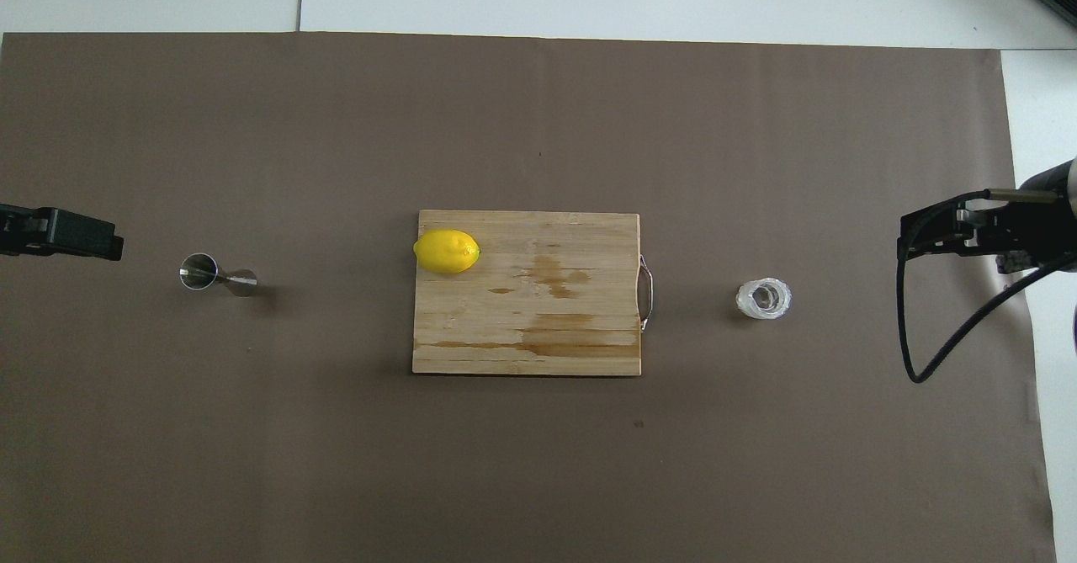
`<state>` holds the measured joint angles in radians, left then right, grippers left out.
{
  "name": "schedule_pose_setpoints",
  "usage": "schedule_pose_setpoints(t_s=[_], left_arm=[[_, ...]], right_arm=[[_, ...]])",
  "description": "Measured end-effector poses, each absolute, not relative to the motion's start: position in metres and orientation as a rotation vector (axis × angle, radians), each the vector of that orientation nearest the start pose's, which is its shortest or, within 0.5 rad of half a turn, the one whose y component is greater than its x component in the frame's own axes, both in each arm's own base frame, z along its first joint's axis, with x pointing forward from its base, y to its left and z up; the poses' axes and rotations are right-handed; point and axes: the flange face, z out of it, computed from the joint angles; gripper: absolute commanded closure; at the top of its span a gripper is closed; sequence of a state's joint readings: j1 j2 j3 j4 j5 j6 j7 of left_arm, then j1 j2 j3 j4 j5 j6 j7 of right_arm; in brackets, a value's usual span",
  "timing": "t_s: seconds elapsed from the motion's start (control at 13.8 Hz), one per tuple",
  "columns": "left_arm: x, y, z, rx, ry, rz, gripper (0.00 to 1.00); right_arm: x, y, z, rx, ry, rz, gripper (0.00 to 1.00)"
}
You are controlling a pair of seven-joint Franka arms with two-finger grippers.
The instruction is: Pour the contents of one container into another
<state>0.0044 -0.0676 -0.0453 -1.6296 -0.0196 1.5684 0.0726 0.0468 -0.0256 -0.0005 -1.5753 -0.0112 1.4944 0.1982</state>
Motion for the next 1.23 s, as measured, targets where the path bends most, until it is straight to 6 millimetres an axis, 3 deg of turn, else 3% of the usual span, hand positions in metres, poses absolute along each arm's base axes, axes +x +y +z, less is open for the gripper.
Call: schedule_pose_setpoints(t_s=[0.58, 0.87, 1.23], left_arm=[[0.531, -0.024, 0.631, -3.153, 0.178, 0.007, 0.00], [0.524, -0.017, 0.618, -3.154, 0.143, 0.058, 0.00], [0.508, 0.001, 0.591, -3.145, -0.215, 0.057, 0.00]], right_arm=[[0.538, 0.024, 0.630, -3.149, 0.241, 0.085, 0.00], [0.538, 0.024, 0.630, -3.149, 0.241, 0.085, 0.00], [0.538, 0.024, 0.630, -3.149, 0.241, 0.085, 0.00]])
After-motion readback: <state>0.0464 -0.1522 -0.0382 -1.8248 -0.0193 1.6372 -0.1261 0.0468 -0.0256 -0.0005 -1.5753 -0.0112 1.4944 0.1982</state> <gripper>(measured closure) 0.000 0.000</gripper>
